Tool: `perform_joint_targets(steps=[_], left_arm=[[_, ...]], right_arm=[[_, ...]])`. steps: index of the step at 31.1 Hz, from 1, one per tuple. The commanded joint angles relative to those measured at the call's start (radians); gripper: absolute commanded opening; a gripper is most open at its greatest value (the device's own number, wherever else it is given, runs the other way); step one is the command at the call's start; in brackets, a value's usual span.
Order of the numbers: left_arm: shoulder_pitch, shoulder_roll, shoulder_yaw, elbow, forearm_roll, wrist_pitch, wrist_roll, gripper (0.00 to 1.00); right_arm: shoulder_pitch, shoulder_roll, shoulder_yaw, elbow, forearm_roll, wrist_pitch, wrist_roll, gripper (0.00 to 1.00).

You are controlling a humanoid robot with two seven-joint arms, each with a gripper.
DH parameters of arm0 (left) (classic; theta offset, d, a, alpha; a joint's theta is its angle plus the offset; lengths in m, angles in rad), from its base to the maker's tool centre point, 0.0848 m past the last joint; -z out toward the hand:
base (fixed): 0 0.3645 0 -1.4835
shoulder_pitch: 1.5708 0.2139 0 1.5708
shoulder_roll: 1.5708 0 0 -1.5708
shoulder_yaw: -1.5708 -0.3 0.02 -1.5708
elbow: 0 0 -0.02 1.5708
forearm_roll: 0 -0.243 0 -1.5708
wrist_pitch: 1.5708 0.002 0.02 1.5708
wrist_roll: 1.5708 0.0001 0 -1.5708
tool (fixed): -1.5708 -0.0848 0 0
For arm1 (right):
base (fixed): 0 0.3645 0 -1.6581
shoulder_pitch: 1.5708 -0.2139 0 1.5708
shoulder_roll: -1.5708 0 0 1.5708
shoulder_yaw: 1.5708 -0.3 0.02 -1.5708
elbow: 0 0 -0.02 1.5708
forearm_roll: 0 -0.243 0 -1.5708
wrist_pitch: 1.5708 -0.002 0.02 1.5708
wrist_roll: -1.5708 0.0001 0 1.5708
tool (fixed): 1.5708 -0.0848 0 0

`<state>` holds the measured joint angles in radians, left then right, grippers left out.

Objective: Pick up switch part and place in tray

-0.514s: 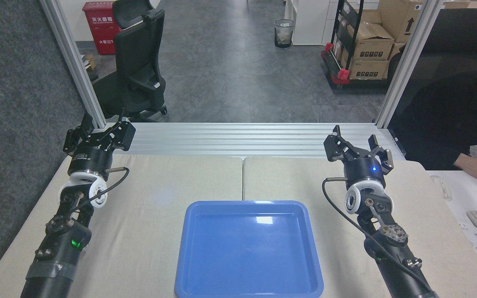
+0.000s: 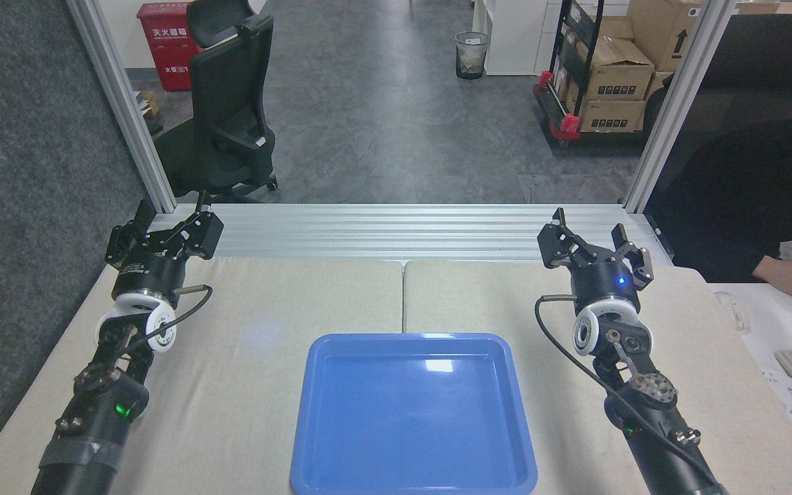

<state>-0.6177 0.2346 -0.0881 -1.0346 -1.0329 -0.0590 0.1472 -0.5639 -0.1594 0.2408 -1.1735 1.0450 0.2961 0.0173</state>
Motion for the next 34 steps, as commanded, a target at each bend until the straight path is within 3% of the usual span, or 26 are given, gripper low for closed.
perform_joint_targets(steps=[1, 20, 27, 34], left_arm=[[0.016, 0.011, -0.013, 0.024, 0.005, 0.005, -0.008, 1.00], [0.001, 0.003, -0.024, 0.027, 0.002, 0.010, -0.023, 1.00], [0.009, 0.015, -0.022, 0.021, -0.076, 0.024, -0.035, 1.00], [0.030, 0.052, -0.005, -0.016, -0.070, 0.025, -0.072, 1.00]], right_arm=[[0.001, 0.000, 0.002, 0.000, 0.000, 0.000, 0.000, 1.00], [0.001, 0.000, 0.000, 0.000, 0.000, 0.000, -0.002, 1.00], [-0.001, 0.001, 0.002, 0.000, 0.003, 0.001, 0.001, 1.00], [-0.002, 0.001, 0.005, 0.006, 0.006, 0.003, 0.003, 1.00]])
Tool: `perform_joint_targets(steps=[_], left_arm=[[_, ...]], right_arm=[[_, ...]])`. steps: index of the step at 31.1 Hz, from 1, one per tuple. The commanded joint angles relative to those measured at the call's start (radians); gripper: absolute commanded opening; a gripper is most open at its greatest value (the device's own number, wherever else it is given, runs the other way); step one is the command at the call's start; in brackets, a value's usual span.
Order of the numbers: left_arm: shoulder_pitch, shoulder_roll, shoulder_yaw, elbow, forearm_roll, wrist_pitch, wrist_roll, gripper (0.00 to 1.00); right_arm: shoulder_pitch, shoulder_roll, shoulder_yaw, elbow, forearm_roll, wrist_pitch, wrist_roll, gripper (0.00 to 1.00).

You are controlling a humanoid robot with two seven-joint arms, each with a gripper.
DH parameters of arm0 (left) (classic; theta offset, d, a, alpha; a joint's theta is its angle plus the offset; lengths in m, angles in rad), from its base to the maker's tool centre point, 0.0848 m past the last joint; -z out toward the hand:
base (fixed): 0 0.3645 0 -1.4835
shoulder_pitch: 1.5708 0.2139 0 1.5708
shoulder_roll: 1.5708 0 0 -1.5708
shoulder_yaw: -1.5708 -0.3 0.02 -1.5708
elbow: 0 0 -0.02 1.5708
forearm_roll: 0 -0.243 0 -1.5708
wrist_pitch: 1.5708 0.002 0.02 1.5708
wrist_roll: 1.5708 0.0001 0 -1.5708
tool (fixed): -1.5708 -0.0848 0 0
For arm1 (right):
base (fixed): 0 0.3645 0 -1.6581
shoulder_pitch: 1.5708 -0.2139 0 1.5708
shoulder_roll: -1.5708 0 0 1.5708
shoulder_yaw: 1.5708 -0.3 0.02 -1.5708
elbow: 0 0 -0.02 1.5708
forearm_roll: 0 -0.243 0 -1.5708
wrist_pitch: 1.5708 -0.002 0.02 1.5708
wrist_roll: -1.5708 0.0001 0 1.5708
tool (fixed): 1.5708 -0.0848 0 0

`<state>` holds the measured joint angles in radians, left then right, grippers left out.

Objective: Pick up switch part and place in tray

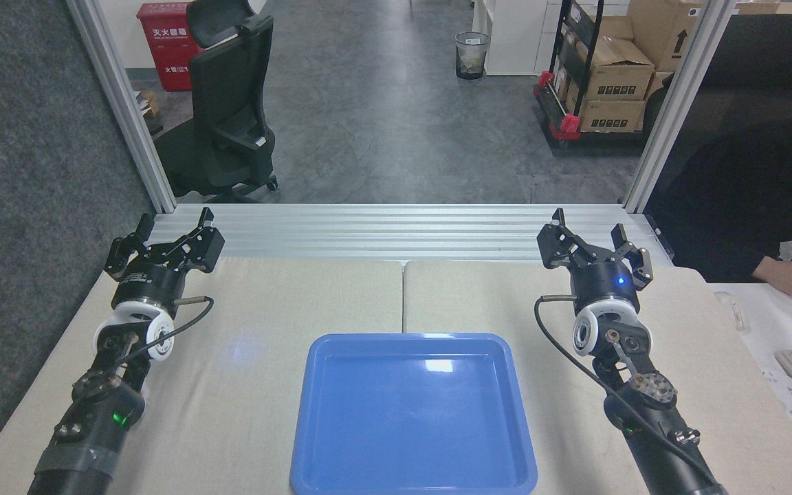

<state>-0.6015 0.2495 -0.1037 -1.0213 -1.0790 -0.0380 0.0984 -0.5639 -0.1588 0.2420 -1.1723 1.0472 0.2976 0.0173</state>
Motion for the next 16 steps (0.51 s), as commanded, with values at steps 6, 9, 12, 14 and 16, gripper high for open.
perform_joint_targets(steps=[6, 9, 12, 14, 16], left_arm=[[-0.010, 0.033, 0.010, -0.031, -0.024, 0.012, -0.062, 1.00], [-0.008, 0.036, 0.009, -0.046, -0.032, 0.050, -0.054, 1.00], [0.052, 0.033, 0.004, -0.115, -0.085, 0.147, -0.057, 1.00], [0.109, 0.027, 0.004, -0.175, -0.172, 0.216, -0.065, 1.00], [0.201, 0.017, 0.004, -0.262, -0.249, 0.259, -0.075, 1.00]], right_arm=[[-0.002, 0.001, 0.002, 0.005, 0.004, 0.000, 0.001, 1.00], [-0.002, 0.001, 0.002, 0.006, 0.004, 0.000, 0.001, 1.00], [-0.002, 0.002, -0.001, 0.006, 0.004, 0.000, 0.001, 1.00], [-0.002, 0.004, -0.001, 0.006, 0.004, 0.000, 0.001, 1.00], [-0.002, 0.004, -0.003, 0.006, 0.001, 0.000, 0.000, 1.00]])
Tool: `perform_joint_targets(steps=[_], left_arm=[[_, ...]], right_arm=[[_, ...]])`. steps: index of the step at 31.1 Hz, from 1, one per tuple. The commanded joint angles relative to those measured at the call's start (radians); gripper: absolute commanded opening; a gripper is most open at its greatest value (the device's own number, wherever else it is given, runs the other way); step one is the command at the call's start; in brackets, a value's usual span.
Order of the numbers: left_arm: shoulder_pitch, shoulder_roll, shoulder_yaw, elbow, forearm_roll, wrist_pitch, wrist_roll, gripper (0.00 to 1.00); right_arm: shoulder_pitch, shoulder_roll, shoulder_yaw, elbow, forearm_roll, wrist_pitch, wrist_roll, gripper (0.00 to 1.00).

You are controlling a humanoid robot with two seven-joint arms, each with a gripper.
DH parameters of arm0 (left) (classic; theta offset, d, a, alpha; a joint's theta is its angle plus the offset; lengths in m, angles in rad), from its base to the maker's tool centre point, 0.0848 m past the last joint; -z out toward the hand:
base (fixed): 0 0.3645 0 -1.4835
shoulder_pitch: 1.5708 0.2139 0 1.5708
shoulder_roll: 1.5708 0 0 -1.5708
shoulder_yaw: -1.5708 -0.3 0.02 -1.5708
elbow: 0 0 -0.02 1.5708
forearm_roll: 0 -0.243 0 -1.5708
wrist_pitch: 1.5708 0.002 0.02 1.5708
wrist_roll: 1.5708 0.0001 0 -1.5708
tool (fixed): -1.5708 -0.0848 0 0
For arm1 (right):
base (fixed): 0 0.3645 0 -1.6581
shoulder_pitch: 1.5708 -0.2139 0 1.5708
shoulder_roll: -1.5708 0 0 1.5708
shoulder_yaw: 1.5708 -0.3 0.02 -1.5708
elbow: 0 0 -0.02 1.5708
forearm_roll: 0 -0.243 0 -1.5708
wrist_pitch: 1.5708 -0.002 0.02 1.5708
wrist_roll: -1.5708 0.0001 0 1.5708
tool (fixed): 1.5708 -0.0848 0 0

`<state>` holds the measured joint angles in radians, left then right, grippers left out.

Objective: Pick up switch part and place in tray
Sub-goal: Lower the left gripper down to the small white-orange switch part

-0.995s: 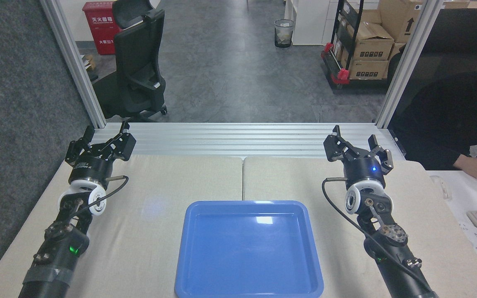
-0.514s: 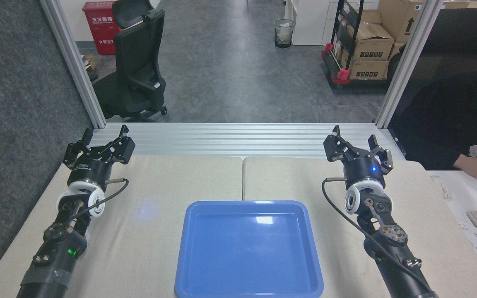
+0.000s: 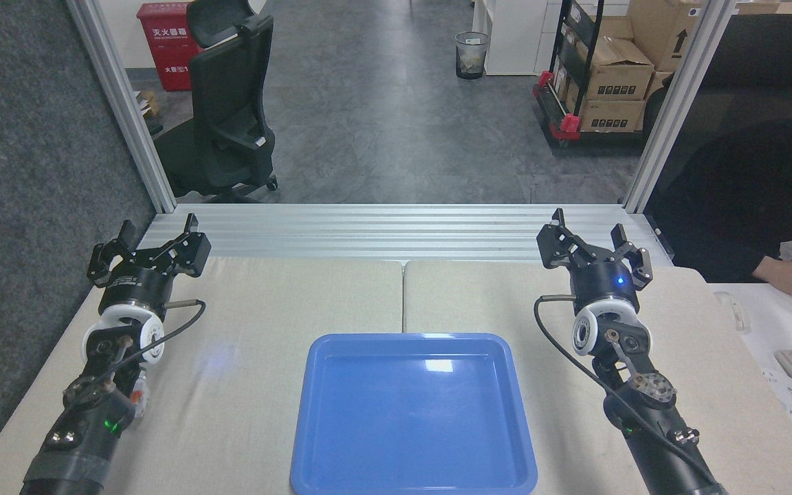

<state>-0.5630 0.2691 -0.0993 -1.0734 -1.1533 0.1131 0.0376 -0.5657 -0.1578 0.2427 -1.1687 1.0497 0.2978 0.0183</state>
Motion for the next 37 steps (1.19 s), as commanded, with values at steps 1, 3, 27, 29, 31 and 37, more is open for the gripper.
perform_joint_targets(steps=[1, 3, 27, 29, 31, 37], left_arm=[[0.222, -0.010, 0.003, -0.261, -0.207, 0.121, -0.024, 1.00], [0.303, -0.040, 0.009, -0.330, -0.245, 0.148, -0.041, 1.00], [0.479, -0.162, 0.049, -0.205, -0.307, 0.332, -0.030, 1.00], [0.471, -0.159, 0.050, -0.186, -0.277, 0.307, -0.030, 1.00], [0.444, -0.150, 0.052, -0.154, -0.224, 0.303, -0.028, 1.00], [0.382, -0.105, 0.052, -0.014, -0.126, 0.301, -0.009, 1.00]], right_arm=[[0.000, 0.003, -0.003, 0.003, -0.002, 0.000, -0.001, 1.00], [0.000, 0.003, -0.003, 0.003, -0.001, 0.000, -0.001, 1.00], [0.000, 0.003, -0.003, 0.003, -0.004, 0.000, -0.003, 1.00], [0.000, 0.003, -0.003, 0.003, -0.004, 0.000, -0.003, 1.00], [0.000, 0.003, -0.003, 0.003, -0.004, 0.000, -0.003, 1.00], [0.000, 0.001, -0.002, 0.003, -0.002, 0.000, -0.003, 1.00]])
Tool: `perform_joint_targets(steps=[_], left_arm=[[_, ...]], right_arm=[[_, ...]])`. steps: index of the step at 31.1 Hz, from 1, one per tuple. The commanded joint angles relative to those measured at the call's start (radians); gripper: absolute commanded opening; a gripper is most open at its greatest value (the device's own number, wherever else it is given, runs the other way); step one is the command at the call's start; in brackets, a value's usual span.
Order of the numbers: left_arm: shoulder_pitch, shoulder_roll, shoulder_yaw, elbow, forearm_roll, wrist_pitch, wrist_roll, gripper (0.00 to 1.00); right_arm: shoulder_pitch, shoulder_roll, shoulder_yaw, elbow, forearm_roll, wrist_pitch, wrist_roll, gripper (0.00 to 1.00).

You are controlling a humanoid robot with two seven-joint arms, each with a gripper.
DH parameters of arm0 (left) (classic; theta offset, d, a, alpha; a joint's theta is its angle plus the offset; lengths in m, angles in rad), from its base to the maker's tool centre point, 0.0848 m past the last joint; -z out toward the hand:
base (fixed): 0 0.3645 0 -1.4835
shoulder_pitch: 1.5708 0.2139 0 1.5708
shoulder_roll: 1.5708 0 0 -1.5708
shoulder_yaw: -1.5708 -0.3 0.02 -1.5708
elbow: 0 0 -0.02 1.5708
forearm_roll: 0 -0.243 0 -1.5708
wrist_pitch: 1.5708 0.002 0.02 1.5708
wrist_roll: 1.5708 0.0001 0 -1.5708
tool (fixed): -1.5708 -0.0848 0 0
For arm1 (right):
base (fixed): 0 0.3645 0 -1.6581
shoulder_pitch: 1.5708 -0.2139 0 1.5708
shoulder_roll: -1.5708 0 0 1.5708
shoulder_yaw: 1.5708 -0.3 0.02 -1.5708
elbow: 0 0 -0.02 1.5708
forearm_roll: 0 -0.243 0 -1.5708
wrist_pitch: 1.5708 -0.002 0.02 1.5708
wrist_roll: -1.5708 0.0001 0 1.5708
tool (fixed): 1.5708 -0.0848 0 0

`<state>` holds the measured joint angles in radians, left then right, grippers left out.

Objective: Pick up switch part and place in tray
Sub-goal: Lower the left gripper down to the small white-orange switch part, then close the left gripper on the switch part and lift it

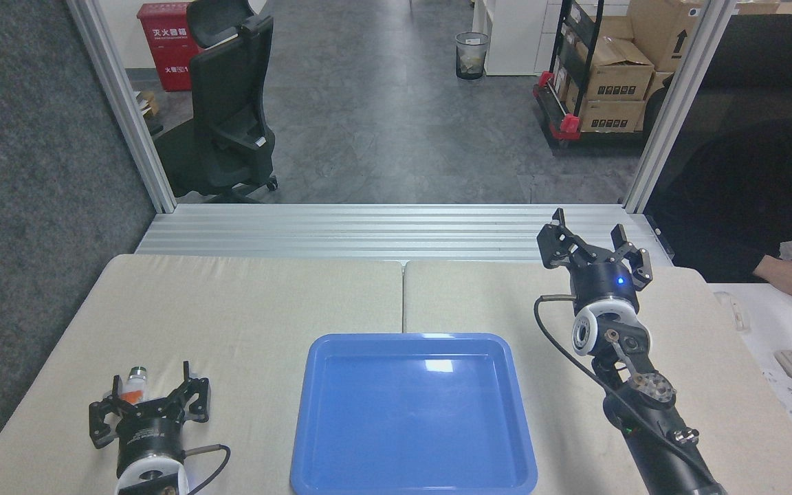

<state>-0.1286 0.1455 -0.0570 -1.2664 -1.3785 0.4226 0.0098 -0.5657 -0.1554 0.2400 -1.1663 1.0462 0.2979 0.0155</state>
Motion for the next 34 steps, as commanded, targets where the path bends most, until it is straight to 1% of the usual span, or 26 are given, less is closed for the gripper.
perform_joint_targets(steps=[1, 4, 8, 11, 17, 18, 21, 22, 23, 24, 26, 28, 34], left_arm=[[-0.055, 0.034, 0.009, 0.197, 0.107, -0.008, 0.035, 1.00], [-0.057, 0.058, 0.009, 0.237, 0.113, -0.008, 0.056, 1.00], [-0.069, 0.069, 0.031, 0.295, 0.116, -0.011, 0.067, 1.00], [-0.068, 0.085, 0.063, 0.303, 0.128, -0.030, 0.078, 1.00], [-0.069, 0.100, 0.065, 0.309, 0.139, -0.047, 0.079, 1.00], [-0.068, 0.100, 0.063, 0.309, 0.139, -0.050, 0.079, 0.98], [-0.065, 0.100, 0.063, 0.315, 0.139, -0.068, 0.078, 0.77], [-0.063, 0.100, 0.063, 0.317, 0.137, -0.076, 0.079, 0.65], [-0.062, 0.098, 0.062, 0.318, 0.137, -0.082, 0.079, 0.48], [-0.062, 0.098, 0.059, 0.318, 0.133, -0.084, 0.078, 0.38], [-0.062, 0.098, 0.057, 0.318, 0.127, -0.084, 0.076, 0.24], [-0.066, 0.100, 0.057, 0.318, 0.125, -0.084, 0.073, 0.18], [-0.069, 0.112, 0.059, 0.296, 0.122, -0.087, 0.064, 0.17]], right_arm=[[0.000, -0.001, 0.001, 0.000, 0.001, 0.000, 0.000, 1.00], [0.000, -0.001, 0.001, 0.000, 0.001, 0.000, 0.000, 1.00], [0.000, -0.001, 0.001, 0.000, 0.001, 0.000, 0.000, 1.00], [0.000, -0.001, 0.001, 0.000, 0.001, 0.000, 0.000, 1.00], [0.000, -0.001, 0.001, 0.000, 0.001, 0.000, 0.000, 1.00], [0.000, -0.001, 0.001, 0.000, 0.001, 0.000, 0.000, 1.00], [0.000, -0.001, 0.001, 0.000, 0.001, 0.000, 0.000, 1.00], [0.000, -0.001, 0.001, 0.000, 0.001, 0.000, 0.000, 1.00], [0.000, -0.001, 0.001, 0.000, 0.001, 0.000, 0.000, 1.00], [0.000, -0.001, 0.001, 0.000, 0.001, 0.000, 0.000, 1.00], [0.000, -0.001, 0.001, 0.000, 0.001, 0.000, 0.000, 1.00], [0.000, -0.001, 0.001, 0.000, 0.001, 0.000, 0.000, 1.00], [0.000, -0.001, 0.001, 0.000, 0.001, 0.000, 0.001, 1.00]])
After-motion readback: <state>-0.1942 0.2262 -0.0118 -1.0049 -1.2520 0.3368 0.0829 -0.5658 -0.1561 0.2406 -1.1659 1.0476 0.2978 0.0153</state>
